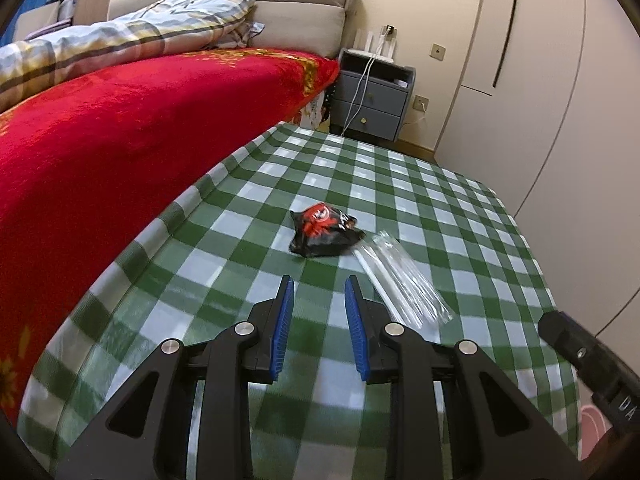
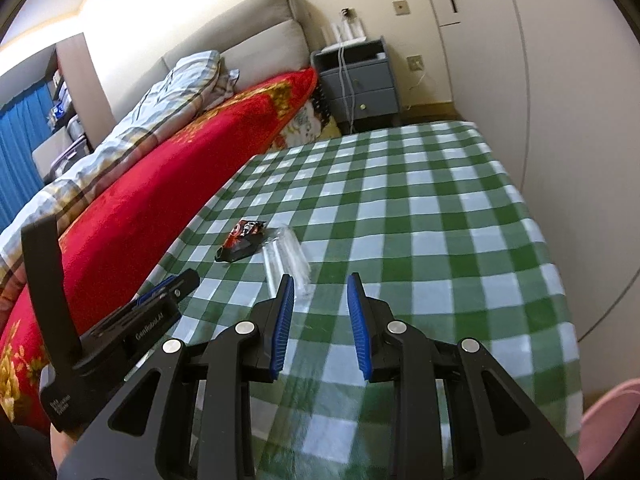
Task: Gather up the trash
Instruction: 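Move both tools back over the table toward the snack wrapper and plastic sleeve, then grasp the red-black snack wrapper with the left tool while the right tool grasps the clear plastic sleeve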
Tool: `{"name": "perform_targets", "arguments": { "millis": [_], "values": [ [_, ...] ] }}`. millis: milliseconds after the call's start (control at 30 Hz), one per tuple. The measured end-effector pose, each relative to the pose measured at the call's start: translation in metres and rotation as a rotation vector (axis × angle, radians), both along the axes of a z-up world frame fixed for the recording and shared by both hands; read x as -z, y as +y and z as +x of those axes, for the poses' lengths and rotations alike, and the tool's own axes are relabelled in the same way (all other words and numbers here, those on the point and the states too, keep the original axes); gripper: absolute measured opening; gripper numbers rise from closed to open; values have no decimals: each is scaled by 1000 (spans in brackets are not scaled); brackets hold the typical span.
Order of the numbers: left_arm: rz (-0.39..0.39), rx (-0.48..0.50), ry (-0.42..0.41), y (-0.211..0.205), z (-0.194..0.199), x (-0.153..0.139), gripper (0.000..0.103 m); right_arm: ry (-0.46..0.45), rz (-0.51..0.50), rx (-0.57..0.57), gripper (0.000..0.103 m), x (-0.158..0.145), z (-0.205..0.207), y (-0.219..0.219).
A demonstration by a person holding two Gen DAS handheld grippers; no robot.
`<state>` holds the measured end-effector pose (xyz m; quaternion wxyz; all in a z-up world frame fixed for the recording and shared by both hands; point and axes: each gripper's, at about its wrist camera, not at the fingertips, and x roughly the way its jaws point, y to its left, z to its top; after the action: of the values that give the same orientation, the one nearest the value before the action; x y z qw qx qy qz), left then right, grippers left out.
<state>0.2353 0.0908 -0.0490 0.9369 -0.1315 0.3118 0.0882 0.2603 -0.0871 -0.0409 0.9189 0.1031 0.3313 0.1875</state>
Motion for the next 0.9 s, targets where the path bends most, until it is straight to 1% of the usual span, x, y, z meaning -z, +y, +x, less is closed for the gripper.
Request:
{"name": "perform_targets", "arguments": {
  "millis": [333, 467, 667, 733, 900],
  "values": [
    [0, -16, 16, 16, 31, 4, 27, 47, -24, -91, 29, 14, 42, 35],
    [-10, -4, 39, 20, 44, 8, 27, 90, -46, -110, 29, 25, 57, 41],
    [-27, -1, 75, 23, 64, 15, 27, 152, -64, -126, 29, 43, 68, 44],
    [-21, -7, 104, 24, 69, 18, 27, 171, -64, -129, 29, 46, 70, 45],
    [-55, -8, 150, 30, 75, 25, 27, 175, -86, -141, 30, 47, 71, 51]
  ]
}}
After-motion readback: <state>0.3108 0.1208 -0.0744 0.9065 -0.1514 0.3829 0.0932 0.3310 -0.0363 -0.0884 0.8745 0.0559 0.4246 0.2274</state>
